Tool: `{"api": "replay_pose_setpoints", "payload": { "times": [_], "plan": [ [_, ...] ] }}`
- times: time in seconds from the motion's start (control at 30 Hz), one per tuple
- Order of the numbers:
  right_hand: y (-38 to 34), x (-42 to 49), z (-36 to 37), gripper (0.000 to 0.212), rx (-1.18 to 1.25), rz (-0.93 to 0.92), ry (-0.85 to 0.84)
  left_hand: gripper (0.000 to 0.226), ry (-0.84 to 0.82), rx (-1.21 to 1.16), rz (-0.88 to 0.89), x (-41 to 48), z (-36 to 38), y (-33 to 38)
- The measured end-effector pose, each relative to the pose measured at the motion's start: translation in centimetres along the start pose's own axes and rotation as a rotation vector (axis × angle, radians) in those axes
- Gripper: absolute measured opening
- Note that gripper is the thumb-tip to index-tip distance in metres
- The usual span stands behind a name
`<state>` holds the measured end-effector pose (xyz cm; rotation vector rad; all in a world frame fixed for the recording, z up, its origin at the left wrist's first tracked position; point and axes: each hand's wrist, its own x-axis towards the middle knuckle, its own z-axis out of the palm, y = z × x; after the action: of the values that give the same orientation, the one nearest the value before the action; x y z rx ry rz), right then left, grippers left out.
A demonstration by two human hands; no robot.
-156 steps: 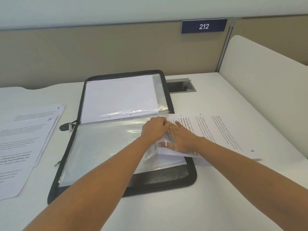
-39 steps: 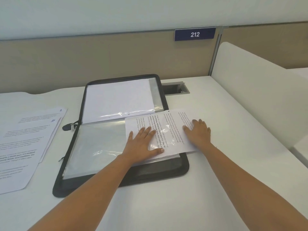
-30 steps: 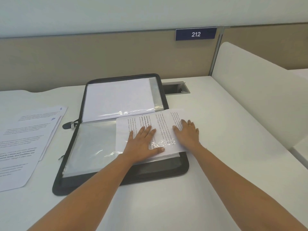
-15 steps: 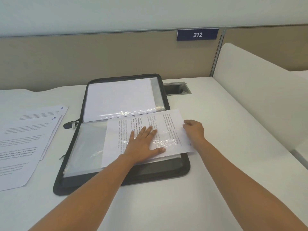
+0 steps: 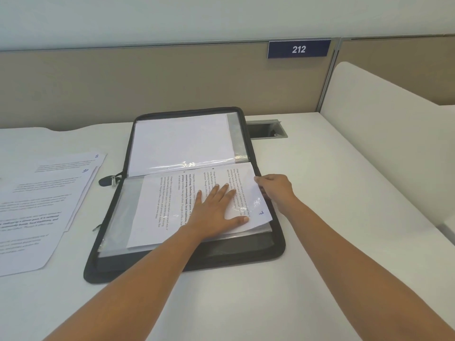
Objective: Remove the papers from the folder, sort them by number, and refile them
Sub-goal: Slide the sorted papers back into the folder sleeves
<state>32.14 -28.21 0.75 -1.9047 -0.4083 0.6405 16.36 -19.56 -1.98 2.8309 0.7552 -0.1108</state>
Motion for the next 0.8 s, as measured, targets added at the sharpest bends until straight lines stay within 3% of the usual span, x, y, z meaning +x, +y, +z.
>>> {"api": "replay_pose_setpoints", "payload": {
  "times": [0.23,0.47,0.6,0.63,0.73,0.8],
  "plan": [
    [0.3,-0.2,0.0,0.012,-0.034,-0.058,-0.048,0.090,-0.002,0.011,-0.003,0.0,-0.1,0.3],
    [-0.2,-0.6,1.5,0.017,-0.173,-0.153,-0.071,0.085,0.002,0.000,-0.012,-0.1,-0.1,0.4],
    [-0.2,-0.6,1.4,0.006,-0.233,-0.169,-0.100,0.084,0.014,-0.014,-0.013,-0.2,-0.1,0.4],
    [-0.2,-0.7,1.3,0.003,-0.199,-0.162,-0.090,0.084,0.015,-0.014,-0.014,-0.2,-0.1,0.4],
    [-0.2,-1.2,0.9,0.023,0.077,-0.061,-0.108,0.085,0.020,-0.021,-0.018,-0.2,-0.1,0.4],
    [-0.3,-1.4,0.7,0.031,0.133,-0.036,-0.133,0.083,0.018,-0.029,-0.017,-0.1,0.0,0.4]
  ]
}}
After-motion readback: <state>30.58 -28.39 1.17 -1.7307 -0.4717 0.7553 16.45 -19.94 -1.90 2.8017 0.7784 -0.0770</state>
